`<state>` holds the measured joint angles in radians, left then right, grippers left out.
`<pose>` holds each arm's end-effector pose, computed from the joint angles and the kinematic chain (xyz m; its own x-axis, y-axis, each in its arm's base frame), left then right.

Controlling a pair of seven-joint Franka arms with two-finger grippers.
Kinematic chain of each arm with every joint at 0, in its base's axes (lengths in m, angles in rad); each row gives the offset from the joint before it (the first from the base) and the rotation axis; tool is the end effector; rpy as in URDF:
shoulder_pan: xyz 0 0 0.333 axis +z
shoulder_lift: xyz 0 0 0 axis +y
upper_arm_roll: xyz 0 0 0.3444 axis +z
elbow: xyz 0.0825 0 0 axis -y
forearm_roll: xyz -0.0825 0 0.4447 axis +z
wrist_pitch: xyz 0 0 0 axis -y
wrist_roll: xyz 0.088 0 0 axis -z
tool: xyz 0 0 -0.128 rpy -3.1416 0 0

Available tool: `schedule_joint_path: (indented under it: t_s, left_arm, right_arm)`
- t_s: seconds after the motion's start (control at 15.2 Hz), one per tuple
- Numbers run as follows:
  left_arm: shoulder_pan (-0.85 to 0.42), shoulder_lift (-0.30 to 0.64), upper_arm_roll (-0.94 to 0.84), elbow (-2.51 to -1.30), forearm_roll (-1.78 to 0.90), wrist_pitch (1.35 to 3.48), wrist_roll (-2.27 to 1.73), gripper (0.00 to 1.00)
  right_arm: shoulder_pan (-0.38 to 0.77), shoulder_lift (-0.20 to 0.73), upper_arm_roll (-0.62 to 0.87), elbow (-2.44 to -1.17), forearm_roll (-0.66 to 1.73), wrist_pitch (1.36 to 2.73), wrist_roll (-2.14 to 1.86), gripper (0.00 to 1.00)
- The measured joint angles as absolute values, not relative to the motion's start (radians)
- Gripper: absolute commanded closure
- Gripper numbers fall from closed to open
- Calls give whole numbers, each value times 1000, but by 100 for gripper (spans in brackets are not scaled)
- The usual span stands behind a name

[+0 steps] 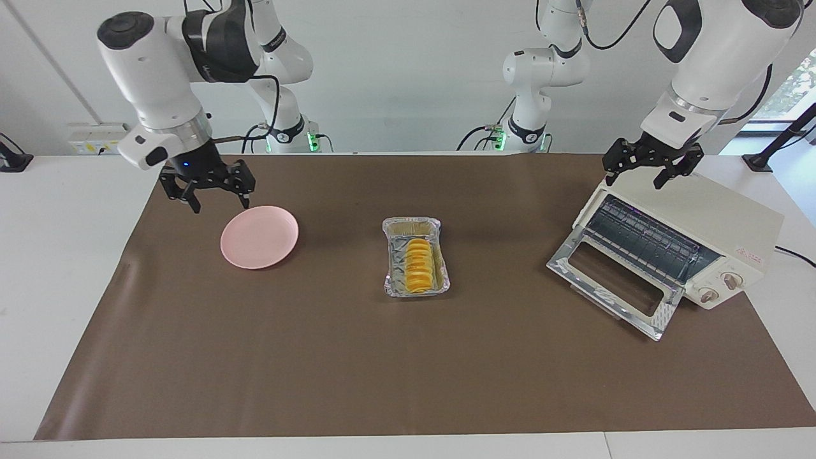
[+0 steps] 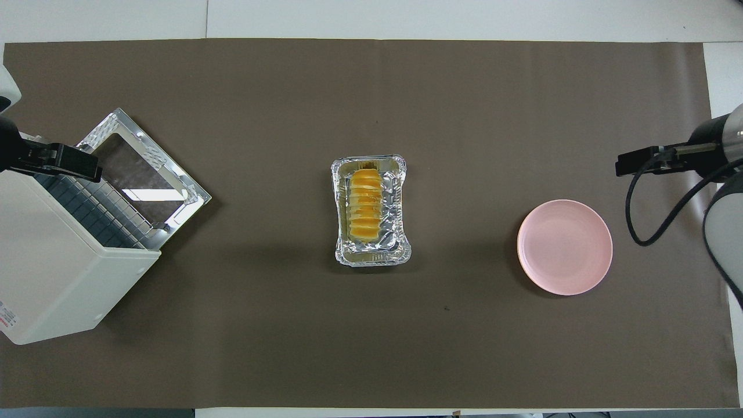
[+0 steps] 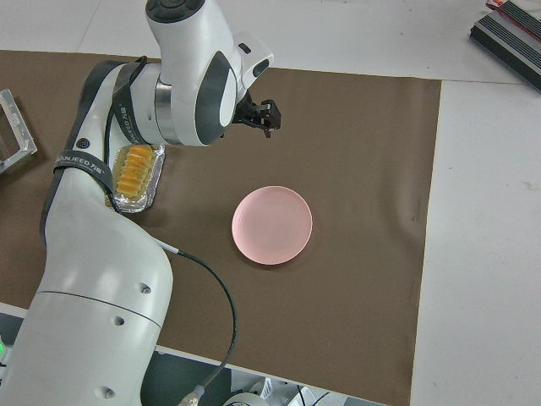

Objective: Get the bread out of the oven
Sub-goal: 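Reach the right gripper to the foil tray and grasp its edge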

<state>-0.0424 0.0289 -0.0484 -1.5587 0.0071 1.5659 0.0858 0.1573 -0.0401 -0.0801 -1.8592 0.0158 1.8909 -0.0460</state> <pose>0.6212 -0.0552 0.6200 0.9842 -0.1756 -0.0221 -0.1758 -0.9844 -0.0038 0.6150 0.0485 0.5297 0.9904 0.1176 0.0723 0.1190 -0.9928 -0.0152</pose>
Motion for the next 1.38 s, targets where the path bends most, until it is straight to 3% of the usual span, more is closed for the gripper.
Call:
schedule_joint_path:
  t_s: [0.98, 1.38]
  left_arm:
    - [-35, 26, -51, -1558, 7, 1567, 59, 0]
    - [-33, 25, -51, -1558, 7, 1567, 59, 0]
  right_arm:
    - [543, 243, -75, -1817, 74, 2091, 398, 0]
    - [592, 340, -75, -1825, 76, 2210, 446, 0]
